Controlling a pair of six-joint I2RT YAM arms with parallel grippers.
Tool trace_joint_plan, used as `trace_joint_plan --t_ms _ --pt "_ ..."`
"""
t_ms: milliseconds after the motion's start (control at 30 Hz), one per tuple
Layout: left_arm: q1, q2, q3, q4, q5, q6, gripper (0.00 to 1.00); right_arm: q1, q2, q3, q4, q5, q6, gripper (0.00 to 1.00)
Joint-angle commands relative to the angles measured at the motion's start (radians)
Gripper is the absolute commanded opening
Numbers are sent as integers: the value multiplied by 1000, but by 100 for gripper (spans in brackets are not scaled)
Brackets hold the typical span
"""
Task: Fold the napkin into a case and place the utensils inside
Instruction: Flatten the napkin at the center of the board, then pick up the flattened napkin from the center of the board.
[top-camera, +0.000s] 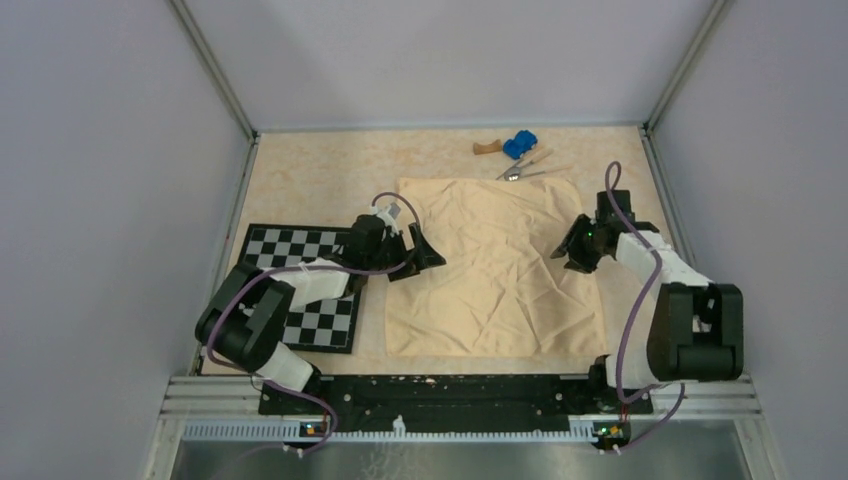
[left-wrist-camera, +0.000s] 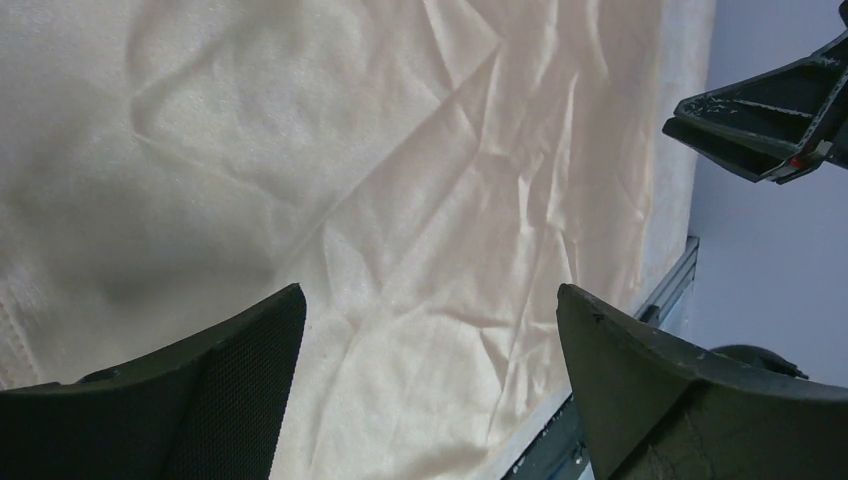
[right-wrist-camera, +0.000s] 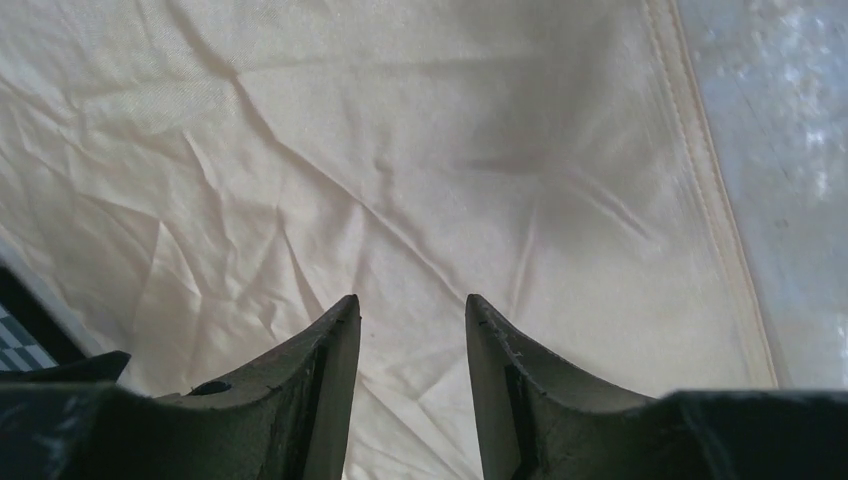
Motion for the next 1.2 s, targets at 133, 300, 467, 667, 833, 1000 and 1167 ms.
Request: trace_joint_plan --t_ms 133,300,467,667,833,1000,1167 --pt "-2 122 73 72 -139 4 99 4 239 65 253 -110 -128 44" --pt "7 180 110 39 -194 24 99 4 335 112 303 -124 -146 44" --pt "27 238 183 -28 -221 62 99 6 429 192 300 -133 -188 44" --pt "34 157 254 -119 -269 153 99 6 301 257 149 -117 -207 51" --pt "32 40 244 -126 -119 130 99 -29 106 222 -152 41 -133 58" --pt "32 -101 188 -110 -33 139 99 -127 -70 80 -357 208 42 56" --pt "33 -196 191 -187 -33 191 99 -131 -167 -74 -394 257 144 55"
